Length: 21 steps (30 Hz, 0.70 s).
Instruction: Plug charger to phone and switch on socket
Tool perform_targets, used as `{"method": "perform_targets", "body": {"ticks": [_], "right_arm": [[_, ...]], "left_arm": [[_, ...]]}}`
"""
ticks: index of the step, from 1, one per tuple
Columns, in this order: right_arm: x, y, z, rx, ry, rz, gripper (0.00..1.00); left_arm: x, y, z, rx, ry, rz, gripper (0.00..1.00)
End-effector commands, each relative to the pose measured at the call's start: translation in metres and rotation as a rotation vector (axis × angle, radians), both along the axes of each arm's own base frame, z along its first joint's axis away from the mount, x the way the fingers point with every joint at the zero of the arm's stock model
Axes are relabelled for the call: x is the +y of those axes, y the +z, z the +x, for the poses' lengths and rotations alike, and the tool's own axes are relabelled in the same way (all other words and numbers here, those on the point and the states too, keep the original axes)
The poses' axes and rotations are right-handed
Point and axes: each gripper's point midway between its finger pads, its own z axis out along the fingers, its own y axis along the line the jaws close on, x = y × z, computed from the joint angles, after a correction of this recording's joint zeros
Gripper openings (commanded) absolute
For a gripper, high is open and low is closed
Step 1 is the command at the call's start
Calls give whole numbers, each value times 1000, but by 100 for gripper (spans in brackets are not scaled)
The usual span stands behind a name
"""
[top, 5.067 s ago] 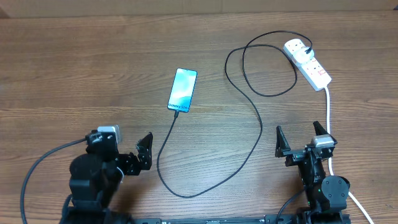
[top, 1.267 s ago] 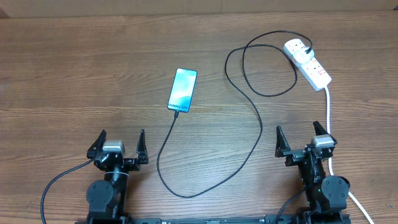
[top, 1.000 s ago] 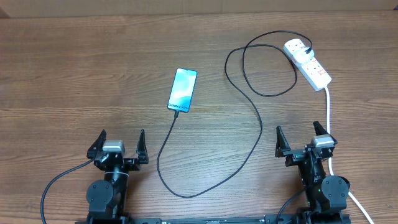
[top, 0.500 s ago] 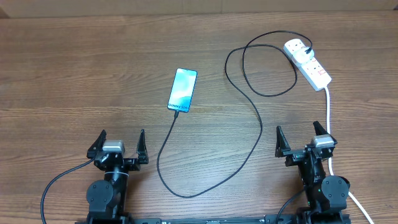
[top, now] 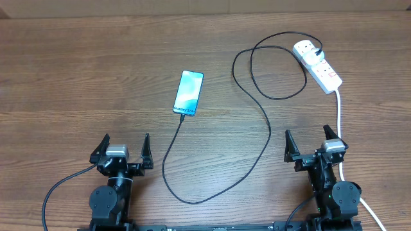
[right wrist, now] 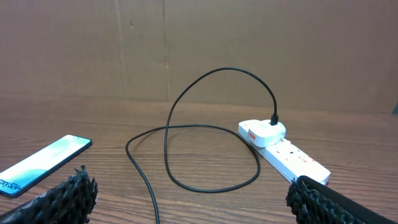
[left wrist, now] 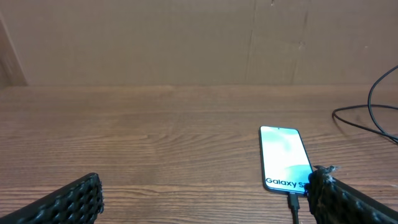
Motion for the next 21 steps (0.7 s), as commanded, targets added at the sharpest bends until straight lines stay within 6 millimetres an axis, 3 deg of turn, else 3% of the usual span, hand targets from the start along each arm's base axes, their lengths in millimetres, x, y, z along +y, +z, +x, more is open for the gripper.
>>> {"method": "perform_targets", "body": {"ticks": [1,21], "right_arm": [[-1,-1,0,-5,-5,3,100],[-9,-2,1,6,-44,88,100]], "left_arm": [[2,1,0,-9,9,-15,100],[2,1,0,-9,9,-15,99]]}}
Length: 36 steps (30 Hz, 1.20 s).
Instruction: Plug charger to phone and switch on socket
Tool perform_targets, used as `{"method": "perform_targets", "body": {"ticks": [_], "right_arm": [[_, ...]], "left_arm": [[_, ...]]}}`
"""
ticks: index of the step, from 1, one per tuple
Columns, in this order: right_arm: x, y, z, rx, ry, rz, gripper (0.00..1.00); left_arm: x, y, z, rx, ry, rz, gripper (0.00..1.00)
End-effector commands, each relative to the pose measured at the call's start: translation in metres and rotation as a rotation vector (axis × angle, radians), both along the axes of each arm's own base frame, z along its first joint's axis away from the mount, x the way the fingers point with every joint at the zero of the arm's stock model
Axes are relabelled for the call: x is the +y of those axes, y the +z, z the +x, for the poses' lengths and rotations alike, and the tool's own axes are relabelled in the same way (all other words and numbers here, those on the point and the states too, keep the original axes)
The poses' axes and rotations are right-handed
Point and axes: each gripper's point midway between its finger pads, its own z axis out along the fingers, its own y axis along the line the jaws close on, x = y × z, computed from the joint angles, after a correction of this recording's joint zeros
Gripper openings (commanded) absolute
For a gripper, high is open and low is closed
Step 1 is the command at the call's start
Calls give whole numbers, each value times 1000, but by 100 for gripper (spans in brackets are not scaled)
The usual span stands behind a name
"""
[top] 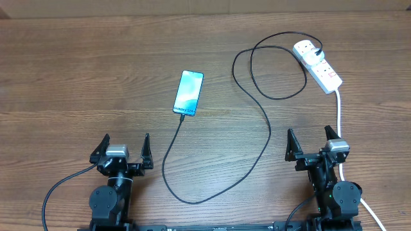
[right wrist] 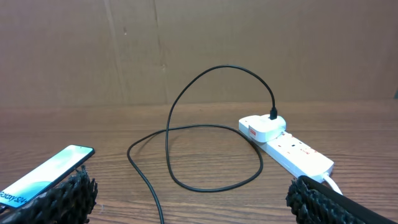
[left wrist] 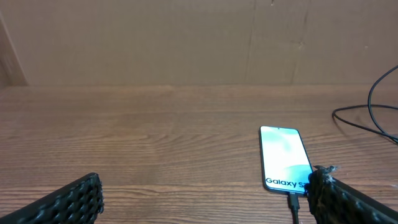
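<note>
The phone [top: 189,92] lies face up mid-table with its screen lit, and the black charger cable [top: 266,125] is plugged into its near end [left wrist: 293,200]. The cable loops right to the white charger plug [top: 307,49] seated in the white socket strip [top: 324,72] at the far right. My left gripper [top: 122,149] stands open at the front left, nothing between its fingers. My right gripper [top: 314,142] stands open at the front right, well short of the socket strip [right wrist: 292,154]. The strip's switch state cannot be made out.
The strip's white power lead [top: 339,122] runs down the right side, close past my right gripper. A brown cardboard wall [left wrist: 186,43] stands behind the wooden table [top: 77,77].
My right gripper has shifted slightly, so the socket strip and cable sit a little differently in its wrist view. The left gripper, phone and cable are unchanged.
</note>
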Motion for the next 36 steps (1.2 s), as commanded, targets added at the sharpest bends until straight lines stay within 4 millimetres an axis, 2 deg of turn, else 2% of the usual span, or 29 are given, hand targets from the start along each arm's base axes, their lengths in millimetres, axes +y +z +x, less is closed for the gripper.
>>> {"method": "perform_targets", "body": {"ticks": [1,36], "right_arm": [[-3,-2,0,-3,-19,10,100],[-10,-2,1,-4,-55,-37,100]], "left_arm": [[2,1,0,-9,9,-15,99],[2,1,0,-9,9,-15,100]]}}
